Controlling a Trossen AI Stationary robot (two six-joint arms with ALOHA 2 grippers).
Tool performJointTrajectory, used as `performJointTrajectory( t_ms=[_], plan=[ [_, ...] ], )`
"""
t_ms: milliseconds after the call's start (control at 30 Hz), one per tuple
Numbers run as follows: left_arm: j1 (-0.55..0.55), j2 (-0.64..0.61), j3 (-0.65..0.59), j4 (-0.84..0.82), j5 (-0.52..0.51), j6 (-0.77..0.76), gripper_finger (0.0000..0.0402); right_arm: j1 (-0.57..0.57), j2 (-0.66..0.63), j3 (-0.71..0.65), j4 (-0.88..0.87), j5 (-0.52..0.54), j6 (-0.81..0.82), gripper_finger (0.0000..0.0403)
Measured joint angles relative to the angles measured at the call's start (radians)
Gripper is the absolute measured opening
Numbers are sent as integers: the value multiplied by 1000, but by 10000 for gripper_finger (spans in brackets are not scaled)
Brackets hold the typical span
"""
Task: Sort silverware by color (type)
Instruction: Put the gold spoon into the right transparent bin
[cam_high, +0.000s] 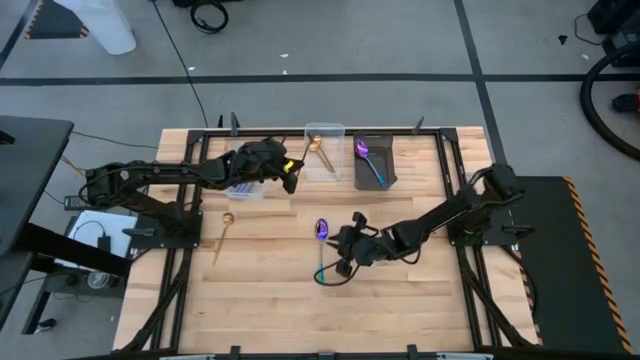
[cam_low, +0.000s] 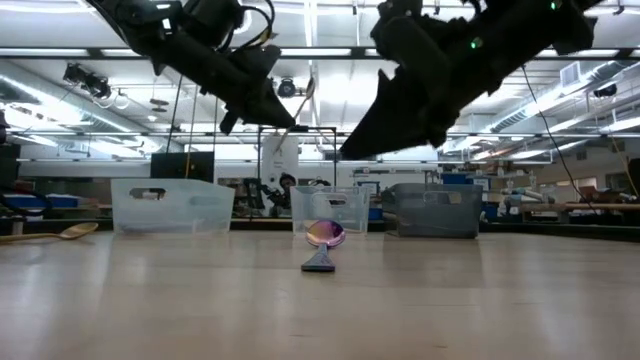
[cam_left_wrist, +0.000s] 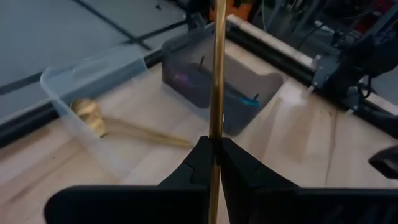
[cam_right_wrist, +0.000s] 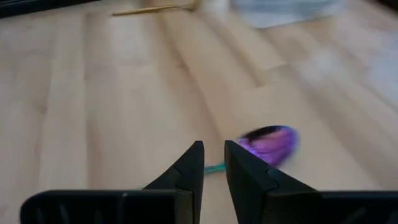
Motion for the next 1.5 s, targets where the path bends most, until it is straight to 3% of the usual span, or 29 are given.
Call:
performJointTrajectory(
  t_ms=[267,433,667,867,1133,1500],
  plan=[
    [-12,0,0,127,5,59,24,-21,-203,0,-211,162,22,75],
    [-17,0,0,168,61,81,25,-73,-334,0,-282,182,-30,77],
    [-21,0,0,222,89,95,25,-185,-436,0,-243,178,-198,113],
    [-28,0,0,266,89,125,25,-249,-427,0,-113,177,-314,172],
    [-28,60,0,468,89,143,25,-365,-330,0,116,59,-446,224],
    [-32,162,-1,701,86,134,25,-481,-313,0,193,-124,-468,217]
  ],
)
